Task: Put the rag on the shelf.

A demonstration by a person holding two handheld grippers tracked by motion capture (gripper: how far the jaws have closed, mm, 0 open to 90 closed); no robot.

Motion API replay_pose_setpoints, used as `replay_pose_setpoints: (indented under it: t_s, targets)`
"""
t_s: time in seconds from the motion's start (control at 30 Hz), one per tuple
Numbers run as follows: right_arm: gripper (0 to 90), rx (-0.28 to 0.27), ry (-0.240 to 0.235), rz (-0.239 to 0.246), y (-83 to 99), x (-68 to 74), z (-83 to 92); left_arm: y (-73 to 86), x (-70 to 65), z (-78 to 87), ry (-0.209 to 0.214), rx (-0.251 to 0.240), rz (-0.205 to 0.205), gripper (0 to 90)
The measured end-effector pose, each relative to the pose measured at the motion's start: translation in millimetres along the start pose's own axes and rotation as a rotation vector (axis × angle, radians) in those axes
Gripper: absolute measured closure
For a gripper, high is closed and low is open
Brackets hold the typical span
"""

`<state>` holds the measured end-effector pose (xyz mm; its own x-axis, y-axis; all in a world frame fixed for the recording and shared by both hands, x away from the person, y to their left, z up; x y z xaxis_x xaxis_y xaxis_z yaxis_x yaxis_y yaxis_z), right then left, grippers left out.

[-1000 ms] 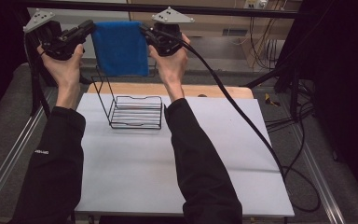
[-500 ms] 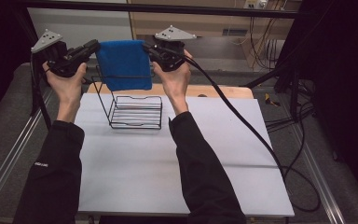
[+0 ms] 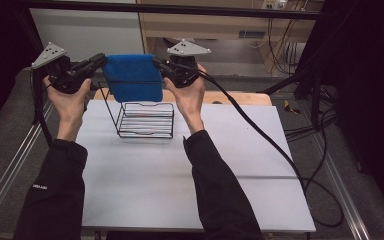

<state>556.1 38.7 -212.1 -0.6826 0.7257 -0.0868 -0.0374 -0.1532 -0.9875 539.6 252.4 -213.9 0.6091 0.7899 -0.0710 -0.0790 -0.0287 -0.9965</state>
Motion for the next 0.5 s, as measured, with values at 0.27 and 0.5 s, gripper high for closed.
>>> replay_pose_setpoints:
  t_s: [0.27, 0.5]
  targets:
    - [86.8, 0.036, -0.023, 0.020, 3.4, 6.5, 5.3, 7.4, -2.7, 5.1, -0.004, 0.031, -0.013, 86.6]
    - [86.6, 0.090, -0.037, 0.047, 9.1, 12.2, 10.6, 15.6, -6.9, 10.1, 0.016, 0.070, -0.007, 86.2]
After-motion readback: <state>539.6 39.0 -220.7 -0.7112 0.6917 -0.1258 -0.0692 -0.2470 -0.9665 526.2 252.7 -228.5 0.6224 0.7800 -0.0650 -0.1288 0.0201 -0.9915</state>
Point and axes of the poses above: each handheld gripper's, and its own axes: z roughly backward along the jaws, y roughly out of its underside, x roughly to its left, the point moved 7 cm from there along -z, roughly forward along the jaws, and after that the axes turned 4 degrees about y, right-handed, at the moved point
